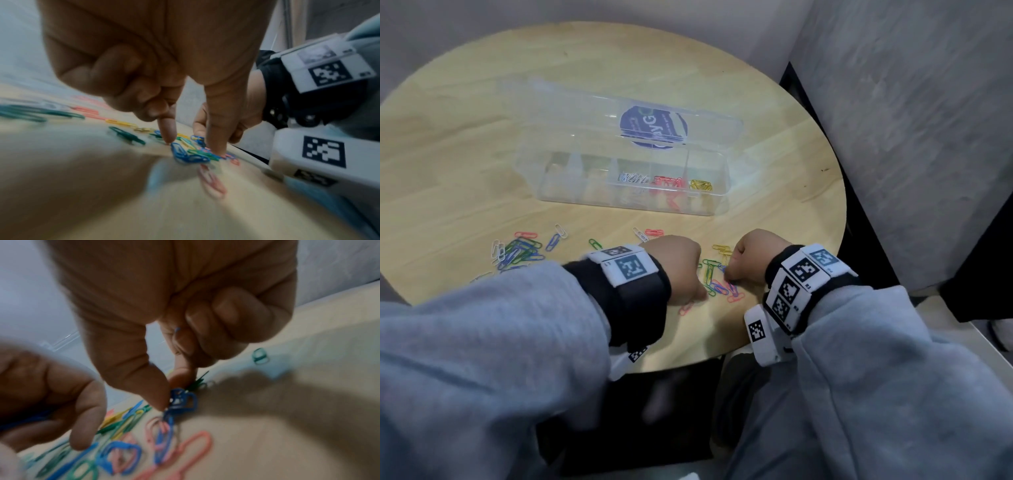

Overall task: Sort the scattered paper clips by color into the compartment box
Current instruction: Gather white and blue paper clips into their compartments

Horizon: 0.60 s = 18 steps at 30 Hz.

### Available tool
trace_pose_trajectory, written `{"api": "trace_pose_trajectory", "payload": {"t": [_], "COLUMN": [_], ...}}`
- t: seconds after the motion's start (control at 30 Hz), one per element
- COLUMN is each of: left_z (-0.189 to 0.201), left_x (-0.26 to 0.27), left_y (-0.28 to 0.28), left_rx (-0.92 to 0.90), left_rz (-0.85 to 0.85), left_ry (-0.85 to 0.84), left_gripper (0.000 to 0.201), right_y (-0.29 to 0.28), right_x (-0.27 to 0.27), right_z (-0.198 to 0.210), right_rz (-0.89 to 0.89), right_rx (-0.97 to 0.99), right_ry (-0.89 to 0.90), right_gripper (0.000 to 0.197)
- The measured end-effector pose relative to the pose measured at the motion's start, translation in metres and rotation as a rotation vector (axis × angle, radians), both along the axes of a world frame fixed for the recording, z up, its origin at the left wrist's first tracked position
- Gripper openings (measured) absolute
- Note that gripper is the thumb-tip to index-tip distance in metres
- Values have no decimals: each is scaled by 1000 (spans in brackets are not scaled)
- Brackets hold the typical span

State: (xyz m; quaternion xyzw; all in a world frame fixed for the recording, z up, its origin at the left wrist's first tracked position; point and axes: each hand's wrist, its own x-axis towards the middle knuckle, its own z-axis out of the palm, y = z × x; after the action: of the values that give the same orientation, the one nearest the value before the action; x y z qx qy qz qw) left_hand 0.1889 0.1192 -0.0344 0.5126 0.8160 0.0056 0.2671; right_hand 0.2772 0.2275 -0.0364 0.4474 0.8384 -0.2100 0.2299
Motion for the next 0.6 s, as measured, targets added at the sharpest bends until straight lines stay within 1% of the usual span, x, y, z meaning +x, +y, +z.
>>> {"api": "trace_pose_trajectory", "payload": {"t": [0.07, 0.2, 0.27, 0.33, 0.43, 0.57, 0.6], "left_z": [1, 0, 0, -1, -3, -1, -1], "left_x": [1, -3, -6, -8, -8, -8, -8], "left_y": [2, 5, 5, 6, 7, 8, 8], "left_rx": [-33, -101, -100, -88, -104, -131, -144], "left_rz": [-26, -50, -39, -50, -78, -101, -104], "left_ry": [47, 59, 56, 50, 44, 56, 58], "left_gripper": [27, 33, 29, 20, 22, 21, 17], "right_y": [0, 6, 10, 13, 16, 17, 17], "right_x": [-1, 0, 1, 2, 2, 4, 5], "right_z": [5, 20, 23, 23, 21, 19, 18], "right_rz": [-1, -68, -139, -232, -321, -354, -377], "right_rx": [-31, -122, -178, -274, -393, -459, -473], "right_ry": [24, 108, 149, 208, 274, 325, 352], "right_gripper": [15, 10, 10, 9, 17, 23, 23]}}
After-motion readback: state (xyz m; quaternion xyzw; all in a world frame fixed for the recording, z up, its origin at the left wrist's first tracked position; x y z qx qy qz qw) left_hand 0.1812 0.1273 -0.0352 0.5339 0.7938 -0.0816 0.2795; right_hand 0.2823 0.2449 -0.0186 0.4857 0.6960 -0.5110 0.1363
